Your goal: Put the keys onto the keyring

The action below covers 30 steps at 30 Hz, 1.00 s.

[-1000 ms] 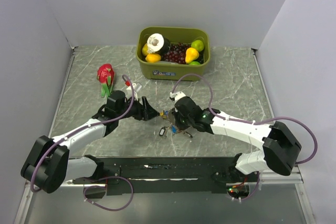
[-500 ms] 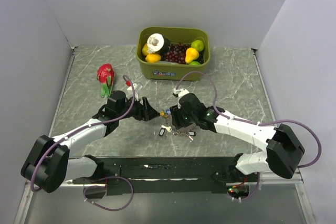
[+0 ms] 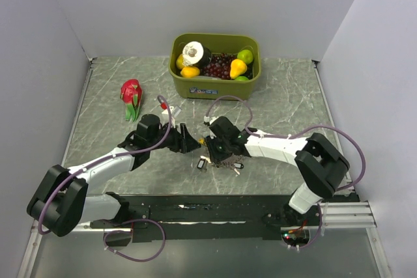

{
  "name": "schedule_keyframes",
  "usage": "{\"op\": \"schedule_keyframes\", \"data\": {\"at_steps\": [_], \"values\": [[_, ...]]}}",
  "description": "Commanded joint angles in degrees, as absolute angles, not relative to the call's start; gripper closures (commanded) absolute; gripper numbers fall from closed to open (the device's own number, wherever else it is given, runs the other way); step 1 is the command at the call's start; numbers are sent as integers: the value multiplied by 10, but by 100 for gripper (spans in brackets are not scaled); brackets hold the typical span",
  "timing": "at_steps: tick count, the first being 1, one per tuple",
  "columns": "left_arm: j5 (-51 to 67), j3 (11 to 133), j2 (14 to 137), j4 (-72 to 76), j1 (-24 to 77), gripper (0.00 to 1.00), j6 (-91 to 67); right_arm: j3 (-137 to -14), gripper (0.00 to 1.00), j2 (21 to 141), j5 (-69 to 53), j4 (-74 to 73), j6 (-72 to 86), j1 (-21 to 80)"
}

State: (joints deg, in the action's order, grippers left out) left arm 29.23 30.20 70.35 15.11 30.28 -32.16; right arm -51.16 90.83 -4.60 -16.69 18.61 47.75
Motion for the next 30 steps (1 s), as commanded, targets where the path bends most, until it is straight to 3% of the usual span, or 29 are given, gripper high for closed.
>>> {"op": "schedule_keyframes", "data": {"at_steps": [1, 9, 12, 17, 30], "values": [[280, 294, 693, 163, 308, 31, -314, -541, 62, 912, -48, -151, 201, 474], [275, 305, 693, 149, 310, 31, -312, -561, 71, 949, -35, -162, 214, 473], [275, 308, 692, 146, 311, 31, -310, -563, 78, 947, -28, -158, 221, 472], [270, 312, 693, 140, 311, 31, -308, -558, 100, 941, -28, -151, 238, 467], [265, 330, 687, 125, 330, 33, -287, -425, 100, 812, -218, -3, 358, 347]]}}
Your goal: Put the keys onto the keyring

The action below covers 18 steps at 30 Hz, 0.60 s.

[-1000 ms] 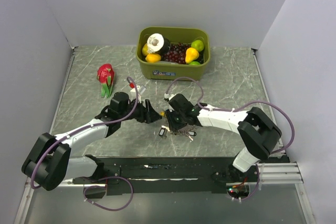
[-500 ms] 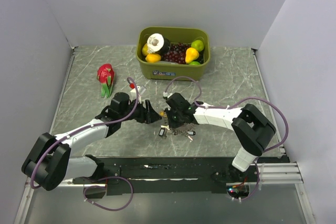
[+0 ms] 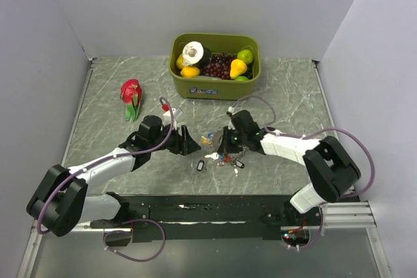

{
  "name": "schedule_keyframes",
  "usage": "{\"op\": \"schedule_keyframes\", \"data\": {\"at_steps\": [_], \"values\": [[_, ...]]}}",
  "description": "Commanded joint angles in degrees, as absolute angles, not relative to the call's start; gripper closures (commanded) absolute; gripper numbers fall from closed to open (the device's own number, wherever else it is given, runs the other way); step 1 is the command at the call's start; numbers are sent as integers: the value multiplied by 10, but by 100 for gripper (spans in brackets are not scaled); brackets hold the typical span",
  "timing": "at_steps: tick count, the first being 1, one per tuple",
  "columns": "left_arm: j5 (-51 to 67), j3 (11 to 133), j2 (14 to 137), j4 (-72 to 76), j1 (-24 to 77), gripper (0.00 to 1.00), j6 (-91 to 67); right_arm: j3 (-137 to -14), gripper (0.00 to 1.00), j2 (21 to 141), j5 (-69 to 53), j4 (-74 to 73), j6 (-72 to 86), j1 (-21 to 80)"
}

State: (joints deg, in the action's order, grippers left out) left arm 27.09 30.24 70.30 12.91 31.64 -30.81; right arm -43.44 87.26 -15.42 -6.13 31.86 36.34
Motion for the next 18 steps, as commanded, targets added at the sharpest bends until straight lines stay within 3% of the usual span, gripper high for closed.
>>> {"op": "schedule_keyframes", "data": {"at_steps": [1, 18], "values": [[263, 337, 686, 122, 335, 33, -285, -425, 100, 803, -218, -3, 362, 345], [94, 388, 611, 70, 446, 42, -247, -437, 100, 661, -214, -90, 390, 321]]}}
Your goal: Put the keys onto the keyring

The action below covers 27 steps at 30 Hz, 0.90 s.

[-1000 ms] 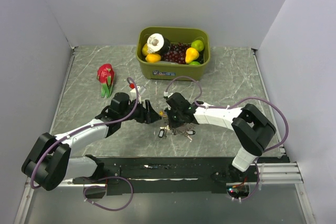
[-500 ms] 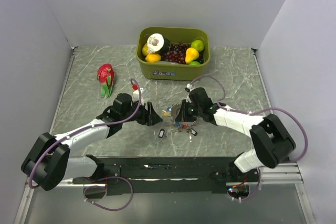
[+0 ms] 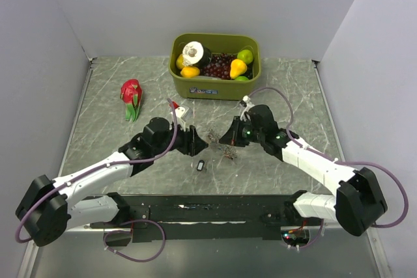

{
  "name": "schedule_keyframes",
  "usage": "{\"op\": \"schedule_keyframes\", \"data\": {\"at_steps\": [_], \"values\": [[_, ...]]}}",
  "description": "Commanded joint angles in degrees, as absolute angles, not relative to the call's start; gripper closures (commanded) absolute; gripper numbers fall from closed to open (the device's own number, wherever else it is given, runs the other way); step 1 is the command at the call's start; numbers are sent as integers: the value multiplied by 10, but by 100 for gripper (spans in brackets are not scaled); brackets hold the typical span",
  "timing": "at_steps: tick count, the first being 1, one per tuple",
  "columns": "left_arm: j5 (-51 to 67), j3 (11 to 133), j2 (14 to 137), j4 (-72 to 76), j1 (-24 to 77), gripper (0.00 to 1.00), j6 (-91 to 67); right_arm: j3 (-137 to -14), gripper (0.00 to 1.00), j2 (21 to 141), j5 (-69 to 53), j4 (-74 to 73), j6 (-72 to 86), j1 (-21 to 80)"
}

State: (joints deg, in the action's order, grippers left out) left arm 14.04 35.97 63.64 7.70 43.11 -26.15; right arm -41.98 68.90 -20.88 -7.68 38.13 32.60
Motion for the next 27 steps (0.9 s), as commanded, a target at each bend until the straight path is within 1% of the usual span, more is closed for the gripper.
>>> {"op": "schedule_keyframes", "data": {"at_steps": [1, 6, 10, 13, 18, 21, 22, 23, 24, 26, 27], "values": [[85, 390, 609, 68, 448, 42, -247, -439, 100, 659, -206, -98, 385, 322], [72, 394, 611, 58, 455, 42, -249, -420, 100, 660, -134, -148, 383, 320], [68, 387, 611, 55, 458, 41, -255, -391, 100, 654, -51, -172, 395, 319], [65, 374, 605, 62, 459, 41, -258, -369, 100, 661, -30, -179, 406, 318], [64, 370, 606, 64, 460, 40, -260, -349, 100, 696, -48, -151, 421, 318], [62, 373, 613, 62, 460, 39, -259, -351, 100, 734, -104, -104, 421, 320], [63, 374, 619, 62, 460, 39, -260, -354, 99, 749, -119, -94, 418, 324], [65, 374, 620, 64, 460, 39, -261, -357, 93, 753, -130, -74, 416, 326], [65, 370, 622, 67, 460, 38, -261, -360, 67, 756, -153, -63, 410, 329], [61, 367, 628, 70, 460, 38, -265, -361, 48, 749, -165, -40, 405, 336], [59, 367, 630, 71, 460, 38, -268, -362, 33, 743, -170, -36, 399, 337]]}}
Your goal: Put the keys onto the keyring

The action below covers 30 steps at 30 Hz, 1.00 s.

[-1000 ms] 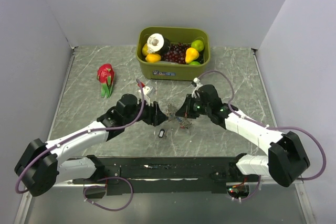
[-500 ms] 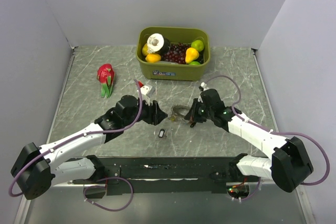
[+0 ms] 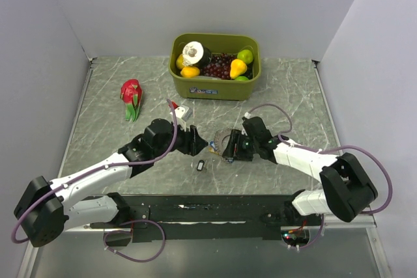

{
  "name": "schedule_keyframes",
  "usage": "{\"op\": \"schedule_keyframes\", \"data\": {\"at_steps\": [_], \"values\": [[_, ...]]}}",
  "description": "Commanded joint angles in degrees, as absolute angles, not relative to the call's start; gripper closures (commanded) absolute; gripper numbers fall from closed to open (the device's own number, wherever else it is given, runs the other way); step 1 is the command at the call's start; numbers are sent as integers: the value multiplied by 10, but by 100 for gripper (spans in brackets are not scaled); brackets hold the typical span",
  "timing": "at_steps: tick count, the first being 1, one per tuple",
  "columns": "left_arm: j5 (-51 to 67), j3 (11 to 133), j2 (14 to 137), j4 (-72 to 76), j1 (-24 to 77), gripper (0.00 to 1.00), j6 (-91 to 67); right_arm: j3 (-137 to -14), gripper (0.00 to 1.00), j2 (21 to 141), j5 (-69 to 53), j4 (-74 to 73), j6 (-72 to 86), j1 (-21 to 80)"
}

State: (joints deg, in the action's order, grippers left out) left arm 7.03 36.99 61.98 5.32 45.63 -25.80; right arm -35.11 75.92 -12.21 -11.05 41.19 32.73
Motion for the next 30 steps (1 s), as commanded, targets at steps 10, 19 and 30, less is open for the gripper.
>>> {"op": "schedule_keyframes", "data": {"at_steps": [10, 19, 30], "values": [[78, 393, 696, 91, 458, 37, -336, -396, 9, 689, -81, -119, 326, 245], [203, 426, 831, 149, 423, 37, -437, -443, 10, 846, -72, -149, 303, 171], [286, 489, 1023, 244, 389, 38, -511, -355, 25, 803, -183, -84, 339, 208]]}}
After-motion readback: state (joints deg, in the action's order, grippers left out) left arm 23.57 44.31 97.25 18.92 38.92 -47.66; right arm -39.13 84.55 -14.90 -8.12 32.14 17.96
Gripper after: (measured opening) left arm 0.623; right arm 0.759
